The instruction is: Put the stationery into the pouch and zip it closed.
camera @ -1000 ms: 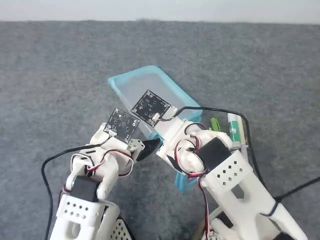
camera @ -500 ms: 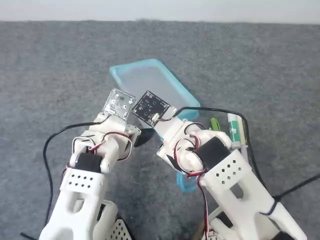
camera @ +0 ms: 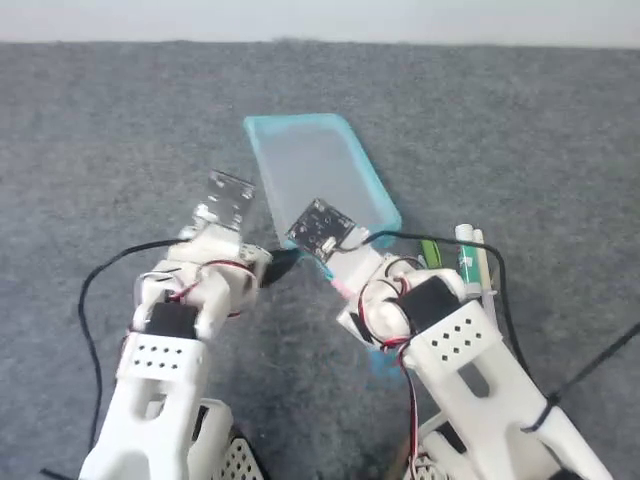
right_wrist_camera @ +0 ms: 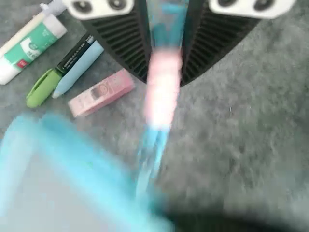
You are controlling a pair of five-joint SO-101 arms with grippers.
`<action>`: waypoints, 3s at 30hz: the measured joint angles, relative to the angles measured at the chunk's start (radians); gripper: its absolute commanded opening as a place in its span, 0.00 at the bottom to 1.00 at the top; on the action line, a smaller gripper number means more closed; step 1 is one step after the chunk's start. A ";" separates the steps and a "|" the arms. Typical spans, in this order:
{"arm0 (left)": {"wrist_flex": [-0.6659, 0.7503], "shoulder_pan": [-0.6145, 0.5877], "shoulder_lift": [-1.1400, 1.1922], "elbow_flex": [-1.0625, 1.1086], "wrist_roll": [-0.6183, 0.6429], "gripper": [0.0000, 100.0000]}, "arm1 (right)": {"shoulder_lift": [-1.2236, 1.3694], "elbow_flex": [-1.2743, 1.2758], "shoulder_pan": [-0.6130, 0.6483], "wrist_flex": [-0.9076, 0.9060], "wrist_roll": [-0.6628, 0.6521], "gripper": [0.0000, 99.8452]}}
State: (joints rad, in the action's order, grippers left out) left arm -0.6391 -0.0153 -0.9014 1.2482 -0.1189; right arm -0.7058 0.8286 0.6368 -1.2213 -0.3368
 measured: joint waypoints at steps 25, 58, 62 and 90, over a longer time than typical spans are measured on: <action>0.020 -0.081 0.002 -0.003 0.021 0.37 | -0.288 0.273 -0.238 0.040 -0.084 0.01; 0.169 0.023 0.000 0.081 0.025 0.37 | -0.084 -0.213 0.081 -0.233 -0.026 0.01; 0.233 0.029 0.000 0.112 0.025 0.37 | -0.180 -0.213 0.087 -0.281 -0.043 0.01; 0.198 0.038 0.000 0.106 -0.032 0.01 | -0.258 -0.164 -0.215 -0.333 -0.137 0.01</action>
State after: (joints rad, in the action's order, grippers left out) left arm -0.4411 0.0230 -0.9014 1.3541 -0.1511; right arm -0.9636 0.6644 0.4219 -1.5543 -0.4733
